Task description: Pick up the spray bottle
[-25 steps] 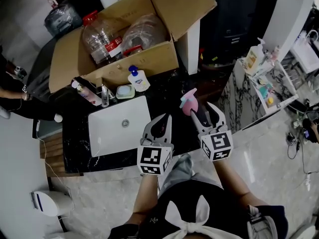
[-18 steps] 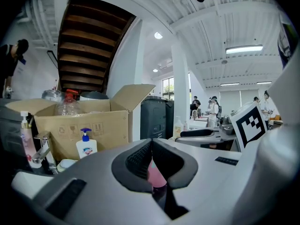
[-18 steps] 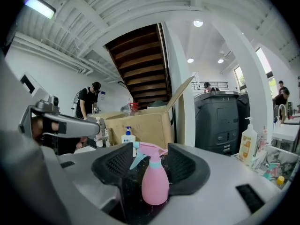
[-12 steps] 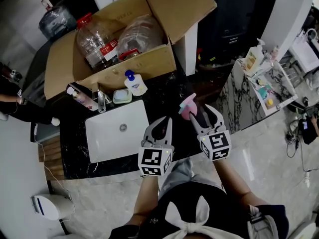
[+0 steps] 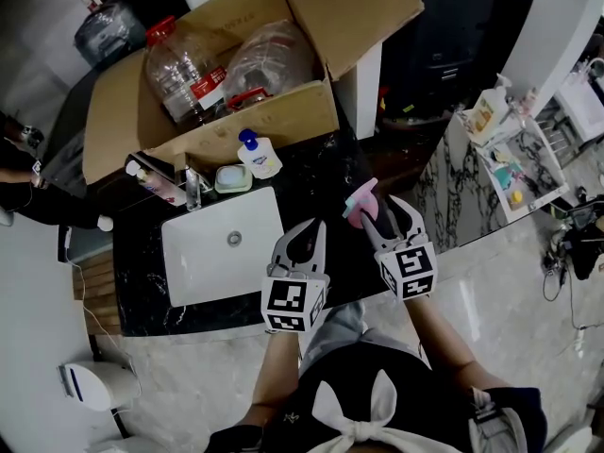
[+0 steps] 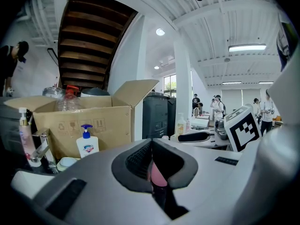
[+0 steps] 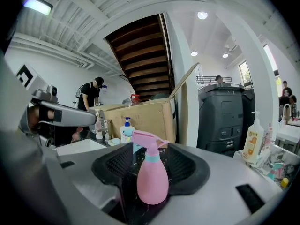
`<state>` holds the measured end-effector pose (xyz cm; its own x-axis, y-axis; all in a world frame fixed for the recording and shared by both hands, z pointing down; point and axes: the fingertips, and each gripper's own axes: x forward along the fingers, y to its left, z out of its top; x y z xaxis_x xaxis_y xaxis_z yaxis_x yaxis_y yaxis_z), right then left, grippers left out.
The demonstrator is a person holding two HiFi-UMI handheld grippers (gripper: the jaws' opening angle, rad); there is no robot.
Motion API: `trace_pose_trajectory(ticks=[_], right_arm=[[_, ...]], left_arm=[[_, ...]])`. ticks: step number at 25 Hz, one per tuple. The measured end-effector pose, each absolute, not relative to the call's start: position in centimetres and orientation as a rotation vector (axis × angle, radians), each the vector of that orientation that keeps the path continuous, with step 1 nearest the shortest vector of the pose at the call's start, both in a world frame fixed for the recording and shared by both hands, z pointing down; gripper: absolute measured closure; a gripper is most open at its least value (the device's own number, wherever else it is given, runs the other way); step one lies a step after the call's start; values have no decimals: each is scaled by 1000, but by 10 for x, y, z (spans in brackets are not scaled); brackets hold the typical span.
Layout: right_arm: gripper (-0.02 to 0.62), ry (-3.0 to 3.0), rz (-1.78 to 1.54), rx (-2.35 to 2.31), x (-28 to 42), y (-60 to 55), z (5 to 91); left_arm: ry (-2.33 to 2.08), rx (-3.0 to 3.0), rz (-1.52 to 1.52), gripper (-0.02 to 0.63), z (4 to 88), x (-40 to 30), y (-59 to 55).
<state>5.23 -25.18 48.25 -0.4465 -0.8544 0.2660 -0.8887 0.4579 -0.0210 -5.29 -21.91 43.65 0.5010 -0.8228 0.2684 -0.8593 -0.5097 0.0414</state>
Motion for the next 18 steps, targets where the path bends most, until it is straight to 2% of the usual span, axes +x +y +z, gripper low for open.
trace_pose_trajectory(ticks=[18], right_arm=[[380, -2453, 274, 1438, 49, -271, 513]], left_arm=[[-1463, 2538, 336, 580, 448, -55, -238]])
